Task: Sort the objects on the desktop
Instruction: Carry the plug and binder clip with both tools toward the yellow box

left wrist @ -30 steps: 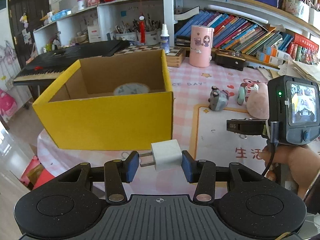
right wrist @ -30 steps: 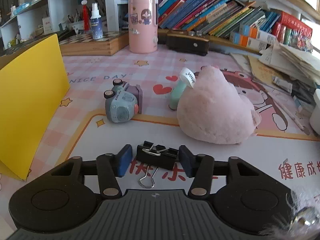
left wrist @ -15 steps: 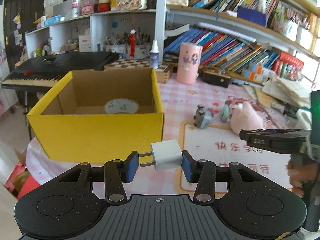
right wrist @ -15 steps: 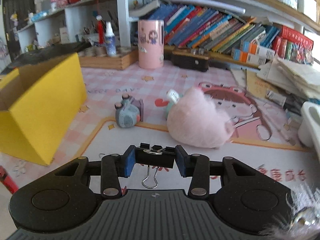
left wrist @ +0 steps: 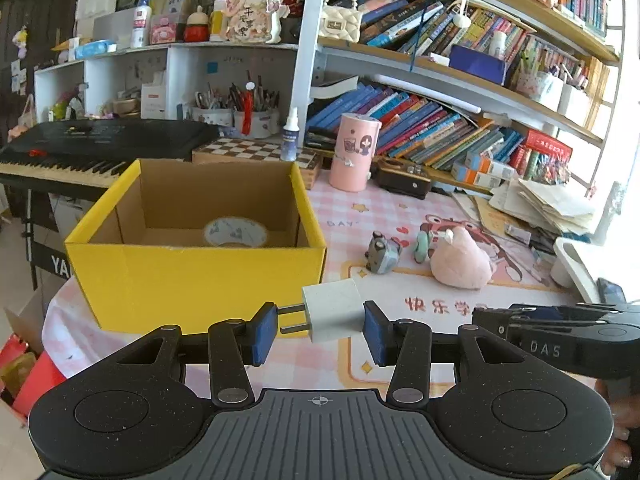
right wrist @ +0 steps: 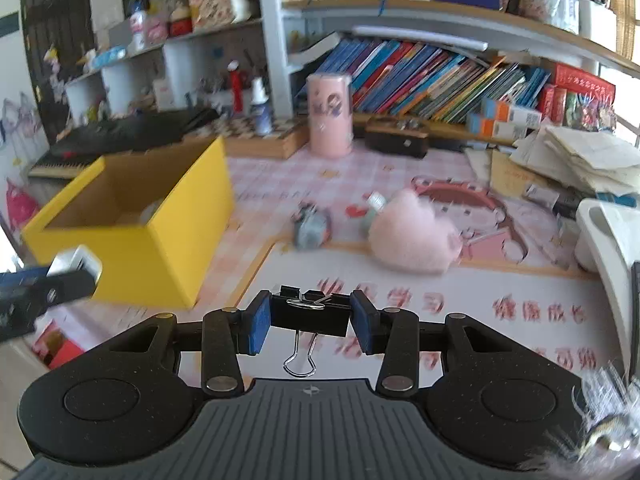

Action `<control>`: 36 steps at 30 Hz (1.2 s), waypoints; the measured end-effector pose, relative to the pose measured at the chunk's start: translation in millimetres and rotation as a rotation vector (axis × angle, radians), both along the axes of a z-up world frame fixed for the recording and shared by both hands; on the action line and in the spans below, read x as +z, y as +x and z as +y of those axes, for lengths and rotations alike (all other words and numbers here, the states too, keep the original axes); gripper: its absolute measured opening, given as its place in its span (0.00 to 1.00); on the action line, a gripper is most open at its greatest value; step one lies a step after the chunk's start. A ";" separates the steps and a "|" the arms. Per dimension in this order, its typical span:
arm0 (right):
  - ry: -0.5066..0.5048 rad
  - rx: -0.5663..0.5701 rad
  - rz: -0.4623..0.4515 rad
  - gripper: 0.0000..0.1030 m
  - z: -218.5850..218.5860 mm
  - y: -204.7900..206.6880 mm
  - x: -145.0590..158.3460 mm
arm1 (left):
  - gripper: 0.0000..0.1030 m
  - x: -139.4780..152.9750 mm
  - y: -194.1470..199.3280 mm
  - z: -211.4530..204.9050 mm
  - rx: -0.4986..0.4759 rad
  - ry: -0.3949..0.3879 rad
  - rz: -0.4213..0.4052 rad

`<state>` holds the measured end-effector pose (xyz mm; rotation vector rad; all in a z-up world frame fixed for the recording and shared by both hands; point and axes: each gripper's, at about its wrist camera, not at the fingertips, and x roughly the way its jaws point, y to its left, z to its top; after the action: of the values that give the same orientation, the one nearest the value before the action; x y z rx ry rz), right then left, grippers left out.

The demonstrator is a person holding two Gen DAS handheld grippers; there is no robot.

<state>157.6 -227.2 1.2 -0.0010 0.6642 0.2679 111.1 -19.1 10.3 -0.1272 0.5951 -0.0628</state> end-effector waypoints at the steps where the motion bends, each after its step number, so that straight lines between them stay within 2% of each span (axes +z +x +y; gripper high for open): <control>1: -0.002 0.001 0.010 0.38 3.7 -4.4 -1.2 | 0.43 -0.5 -2.2 2.8 -0.008 0.000 0.003; 9: -0.013 -0.031 0.041 0.38 33.0 -42.4 -2.7 | 0.43 -4.9 -30.8 32.4 -0.057 -0.002 0.027; 19: -0.042 -0.013 0.082 0.38 79.9 -92.3 -9.6 | 0.43 -10.9 -71.9 68.8 -0.080 -0.008 0.047; 27: -0.059 0.035 0.106 0.38 116.2 -124.3 -15.4 | 0.43 -13.9 -98.6 96.3 -0.066 -0.022 0.055; 36: -0.075 0.093 0.098 0.38 146.9 -142.5 -12.5 | 0.44 -12.5 -116.2 118.9 -0.047 -0.026 0.037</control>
<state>15.2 -80.3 -11.3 -0.0908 0.7726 0.3337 -5.1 99.8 -2.2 -0.1400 0.6344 -0.1138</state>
